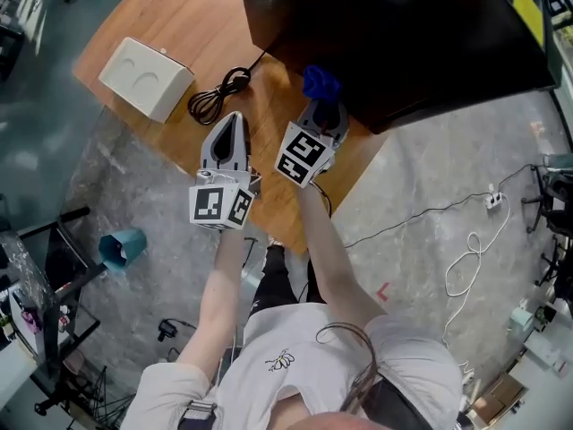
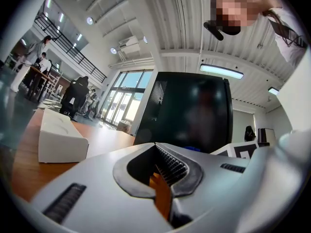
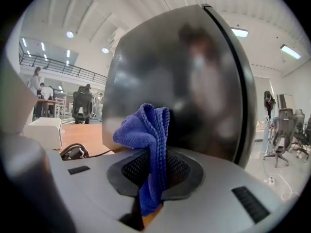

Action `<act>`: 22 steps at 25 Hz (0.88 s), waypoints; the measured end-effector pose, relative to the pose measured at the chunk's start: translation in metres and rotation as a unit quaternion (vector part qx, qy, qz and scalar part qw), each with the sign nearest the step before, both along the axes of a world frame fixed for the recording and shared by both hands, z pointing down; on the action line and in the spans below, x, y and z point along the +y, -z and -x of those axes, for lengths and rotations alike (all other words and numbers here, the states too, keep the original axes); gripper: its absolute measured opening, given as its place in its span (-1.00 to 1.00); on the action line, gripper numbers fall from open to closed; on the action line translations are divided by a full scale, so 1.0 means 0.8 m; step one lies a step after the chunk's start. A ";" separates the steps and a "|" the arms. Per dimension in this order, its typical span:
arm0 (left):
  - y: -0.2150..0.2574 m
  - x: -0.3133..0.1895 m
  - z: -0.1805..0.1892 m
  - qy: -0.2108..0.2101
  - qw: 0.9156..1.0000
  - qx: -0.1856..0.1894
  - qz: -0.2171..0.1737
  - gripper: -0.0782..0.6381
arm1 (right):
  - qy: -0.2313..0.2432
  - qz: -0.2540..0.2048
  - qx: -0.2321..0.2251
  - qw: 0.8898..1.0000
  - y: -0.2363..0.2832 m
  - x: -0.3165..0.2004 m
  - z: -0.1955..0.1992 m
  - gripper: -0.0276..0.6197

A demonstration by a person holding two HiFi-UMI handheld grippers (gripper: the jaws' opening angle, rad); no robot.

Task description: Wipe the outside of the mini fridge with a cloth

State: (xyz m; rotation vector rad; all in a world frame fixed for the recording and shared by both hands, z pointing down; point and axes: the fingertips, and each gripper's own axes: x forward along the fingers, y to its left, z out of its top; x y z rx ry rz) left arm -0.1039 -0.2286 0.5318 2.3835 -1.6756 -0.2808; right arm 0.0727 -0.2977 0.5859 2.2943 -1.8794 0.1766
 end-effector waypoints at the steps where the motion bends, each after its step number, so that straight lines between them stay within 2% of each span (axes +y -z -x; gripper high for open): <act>1: 0.002 0.004 -0.007 -0.004 1.000 0.001 -0.001 -0.77 | -0.004 0.001 0.003 1.000 0.001 0.009 -0.011 -0.70; 9: 0.009 0.025 -0.061 -0.039 0.999 -0.001 -0.003 -0.77 | -0.038 0.006 0.022 0.999 0.002 0.068 -0.087 -0.70; 15: 0.014 0.034 -0.095 -0.061 0.998 -0.004 -0.006 -0.77 | -0.052 0.004 0.036 0.998 0.008 0.096 -0.125 -0.70; 19: 0.023 0.043 -0.104 -0.063 0.998 -0.023 -0.017 -0.77 | -0.065 0.005 0.036 0.997 0.011 0.112 -0.156 -0.70; 22: 0.032 0.046 -0.105 -0.057 0.998 -0.023 -0.022 -0.77 | -0.090 0.008 0.034 0.995 0.013 0.126 -0.190 -0.70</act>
